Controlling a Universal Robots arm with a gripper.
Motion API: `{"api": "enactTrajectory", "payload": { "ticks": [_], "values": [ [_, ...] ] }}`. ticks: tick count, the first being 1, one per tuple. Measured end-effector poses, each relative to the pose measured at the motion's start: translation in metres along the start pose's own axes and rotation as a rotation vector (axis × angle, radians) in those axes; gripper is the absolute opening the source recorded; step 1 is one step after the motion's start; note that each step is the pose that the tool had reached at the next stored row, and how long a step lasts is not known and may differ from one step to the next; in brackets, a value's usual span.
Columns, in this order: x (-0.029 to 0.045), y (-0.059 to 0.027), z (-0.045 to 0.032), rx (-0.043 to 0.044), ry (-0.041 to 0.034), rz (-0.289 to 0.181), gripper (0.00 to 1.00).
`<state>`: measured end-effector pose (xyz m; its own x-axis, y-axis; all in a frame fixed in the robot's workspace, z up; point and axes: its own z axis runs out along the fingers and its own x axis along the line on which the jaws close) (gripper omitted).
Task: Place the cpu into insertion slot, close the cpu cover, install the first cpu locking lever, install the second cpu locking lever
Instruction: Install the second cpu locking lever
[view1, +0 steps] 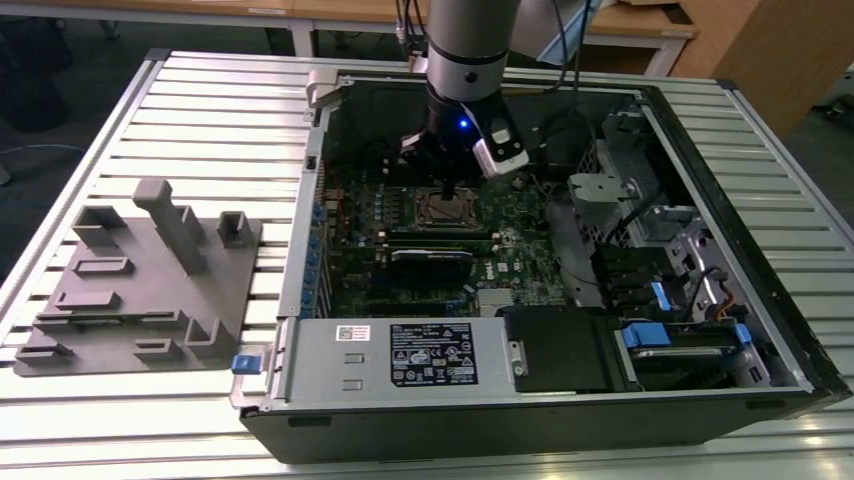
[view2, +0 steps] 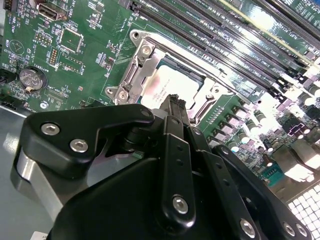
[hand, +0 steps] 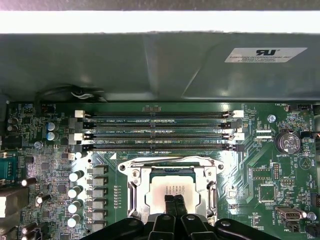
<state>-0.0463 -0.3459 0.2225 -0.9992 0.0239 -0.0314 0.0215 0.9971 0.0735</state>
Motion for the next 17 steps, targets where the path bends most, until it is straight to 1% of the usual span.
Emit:
{"api": "enactTrajectory", "payload": {
  "ticks": [7, 17],
  "values": [
    [0.0000, 0.0000, -0.0002, -0.0001, 0.0000, 0.000, 0.11],
    [-0.0003, 0.0006, -0.0082, 0.0000, 0.0004, 0.000, 0.11]
  ]
}}
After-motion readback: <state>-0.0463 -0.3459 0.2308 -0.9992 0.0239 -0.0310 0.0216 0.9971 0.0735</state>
